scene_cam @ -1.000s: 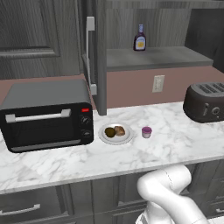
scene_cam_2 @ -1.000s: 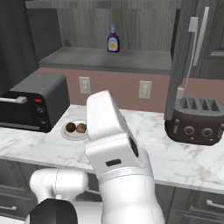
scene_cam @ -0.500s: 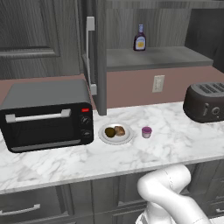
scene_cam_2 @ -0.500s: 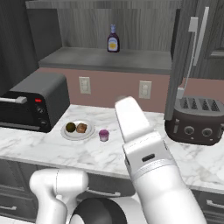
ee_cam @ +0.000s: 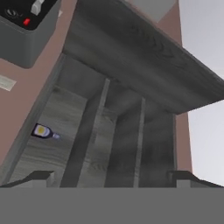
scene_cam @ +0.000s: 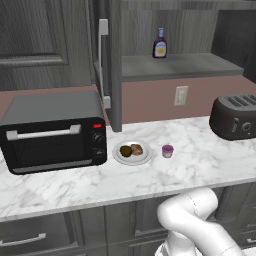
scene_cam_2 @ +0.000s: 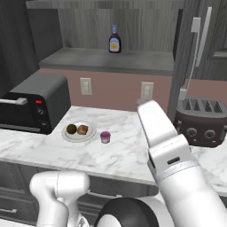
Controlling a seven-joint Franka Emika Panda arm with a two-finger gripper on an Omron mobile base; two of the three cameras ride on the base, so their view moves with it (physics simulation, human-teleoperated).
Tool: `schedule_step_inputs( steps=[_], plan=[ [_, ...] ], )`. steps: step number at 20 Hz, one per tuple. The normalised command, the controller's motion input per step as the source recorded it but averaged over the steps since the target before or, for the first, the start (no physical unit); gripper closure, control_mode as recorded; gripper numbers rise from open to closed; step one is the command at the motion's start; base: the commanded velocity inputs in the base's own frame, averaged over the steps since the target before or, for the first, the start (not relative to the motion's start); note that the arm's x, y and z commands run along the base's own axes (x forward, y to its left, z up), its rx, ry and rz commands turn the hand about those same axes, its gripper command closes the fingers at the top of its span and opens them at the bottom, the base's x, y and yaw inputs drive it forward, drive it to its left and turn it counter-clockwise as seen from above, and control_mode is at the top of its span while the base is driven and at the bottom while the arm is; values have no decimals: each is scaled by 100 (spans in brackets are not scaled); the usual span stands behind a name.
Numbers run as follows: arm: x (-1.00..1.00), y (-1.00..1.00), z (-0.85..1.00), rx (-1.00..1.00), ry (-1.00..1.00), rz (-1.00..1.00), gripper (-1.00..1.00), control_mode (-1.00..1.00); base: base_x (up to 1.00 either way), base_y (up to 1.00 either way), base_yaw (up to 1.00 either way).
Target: Pick the avocado and bread from the counter and place them on the plate. Then pick the jam from the cabinet and place it next to the plate. Lastly close the cabinet door.
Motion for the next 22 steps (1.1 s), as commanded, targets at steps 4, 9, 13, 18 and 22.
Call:
schedule_step_inputs(
  steps=[4, 9, 13, 18, 22],
  plan=[
    [21, -10, -11, -12, -3, 0, -100, -100, 0, 0, 0],
    [31, -3, -14, -17, -2, 0, -100, -100, 0, 0, 0],
    [21, -4, -6, -25, -7, -3, -100, -100, 0, 0, 0],
    [8, -5, 0, -28, -15, -5, -100, -100, 0, 0, 0],
    [13, -22, 0, -3, -2, -2, -100, -100, 0, 0, 0]
  ],
)
